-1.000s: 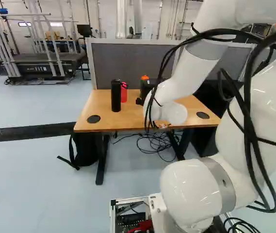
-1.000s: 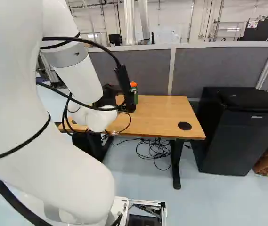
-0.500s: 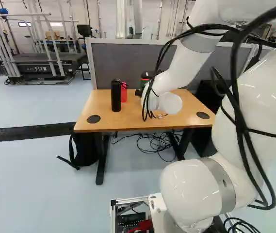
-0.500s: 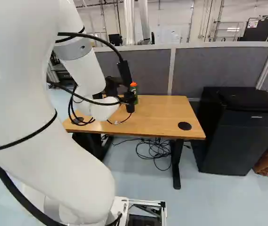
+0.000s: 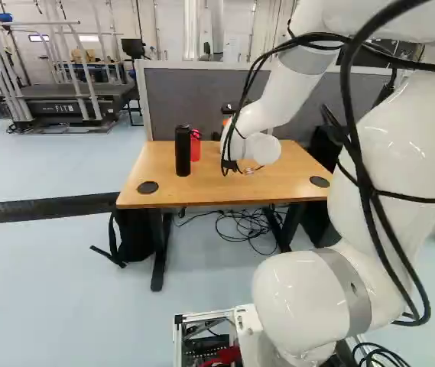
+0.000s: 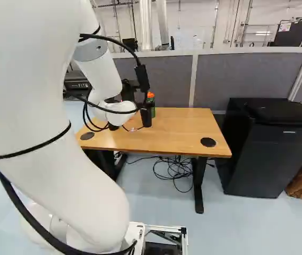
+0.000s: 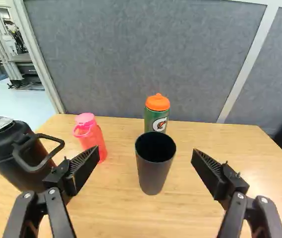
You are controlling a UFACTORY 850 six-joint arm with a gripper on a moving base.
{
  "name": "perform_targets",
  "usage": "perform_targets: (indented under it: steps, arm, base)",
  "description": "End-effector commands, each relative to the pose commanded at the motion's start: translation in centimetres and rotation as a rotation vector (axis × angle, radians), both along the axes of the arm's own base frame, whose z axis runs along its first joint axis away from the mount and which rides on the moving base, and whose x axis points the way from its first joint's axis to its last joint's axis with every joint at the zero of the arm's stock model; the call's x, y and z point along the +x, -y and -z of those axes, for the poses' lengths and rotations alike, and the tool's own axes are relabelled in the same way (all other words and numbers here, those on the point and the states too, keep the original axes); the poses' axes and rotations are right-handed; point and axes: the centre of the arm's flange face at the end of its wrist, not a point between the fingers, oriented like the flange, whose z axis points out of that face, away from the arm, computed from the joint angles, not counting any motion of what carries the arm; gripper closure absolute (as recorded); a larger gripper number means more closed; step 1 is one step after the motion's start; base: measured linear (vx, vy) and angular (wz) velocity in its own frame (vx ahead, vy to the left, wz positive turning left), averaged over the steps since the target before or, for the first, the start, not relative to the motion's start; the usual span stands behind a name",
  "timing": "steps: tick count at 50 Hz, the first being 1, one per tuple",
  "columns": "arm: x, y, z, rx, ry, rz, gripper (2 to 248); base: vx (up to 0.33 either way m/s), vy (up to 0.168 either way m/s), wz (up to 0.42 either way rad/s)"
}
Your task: Pick up the green bottle from the table
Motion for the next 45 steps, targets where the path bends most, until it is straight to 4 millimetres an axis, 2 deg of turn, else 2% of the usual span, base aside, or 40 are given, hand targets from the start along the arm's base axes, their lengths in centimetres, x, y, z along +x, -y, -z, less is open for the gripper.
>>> perform_targets:
  steps: [16, 45]
  arm:
    - [2.8, 0.6, -0.9, -0.001, -0.048, 0.013, 3]
    - [8.2, 1.9, -3.3, 0.0, -0.024, 0.039, 3]
  base:
    - [0.0, 0.0, 0.0]
    - [0.0, 0.0, 0.0]
